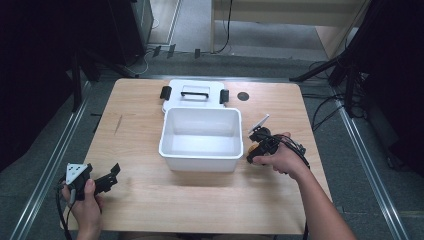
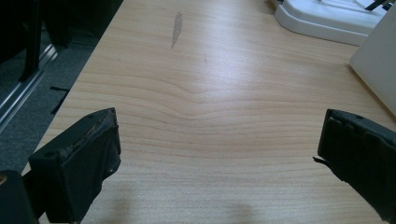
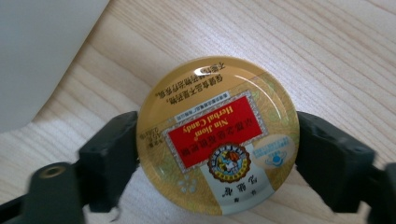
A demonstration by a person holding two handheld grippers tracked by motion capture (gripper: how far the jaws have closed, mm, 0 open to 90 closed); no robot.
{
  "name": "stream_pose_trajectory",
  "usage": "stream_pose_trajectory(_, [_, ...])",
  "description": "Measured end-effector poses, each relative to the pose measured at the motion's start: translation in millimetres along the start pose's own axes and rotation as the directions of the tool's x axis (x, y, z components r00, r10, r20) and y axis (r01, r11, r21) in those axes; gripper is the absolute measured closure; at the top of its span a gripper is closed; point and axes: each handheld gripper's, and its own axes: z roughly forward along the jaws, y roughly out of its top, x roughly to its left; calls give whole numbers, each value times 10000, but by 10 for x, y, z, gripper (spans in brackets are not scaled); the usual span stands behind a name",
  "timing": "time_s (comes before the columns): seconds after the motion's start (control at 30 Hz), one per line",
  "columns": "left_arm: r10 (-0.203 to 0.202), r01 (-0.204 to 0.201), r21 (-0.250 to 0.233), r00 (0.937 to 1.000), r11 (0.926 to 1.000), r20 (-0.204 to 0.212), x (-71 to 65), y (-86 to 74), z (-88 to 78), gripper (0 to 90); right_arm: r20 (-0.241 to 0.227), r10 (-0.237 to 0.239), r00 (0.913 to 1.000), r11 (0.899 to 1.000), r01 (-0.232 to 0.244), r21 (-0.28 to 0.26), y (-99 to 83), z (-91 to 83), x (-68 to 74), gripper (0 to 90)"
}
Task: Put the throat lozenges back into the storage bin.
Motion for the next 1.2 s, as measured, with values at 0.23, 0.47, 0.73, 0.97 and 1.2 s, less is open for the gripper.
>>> stream_pose_trajectory(0.23, [-33, 33, 16, 10000, 10000, 8, 2, 1, 4, 0, -288, 151, 9995, 9999, -148, 76, -7, -10, -2, 209])
stream_pose_trajectory(0.47, [-27, 27, 19, 10000, 10000, 9, 3, 1, 4, 0, -329, 240, 9992, 9997, -242, -57, -38, -67, -51, 210])
stream_pose_trajectory(0.73, [-19, 19, 31, 10000, 10000, 0, 3, 2, 4, 0, -473, 201, 9987, 9997, -206, -90, -71, -250, -125, 211])
stream_pose_trajectory(0.97, [-10, 10, 32, 10000, 10000, -5, 1, 2, 4, 0, -560, 44, 9984, 10000, -48, -79, -53, -413, -140, 211])
stream_pose_trajectory(1.2, [-30, 30, 35, 10000, 10000, 17, 3, 2, 4, 0, -513, -78, 9987, 9999, 70, -145, -32, -580, -140, 211])
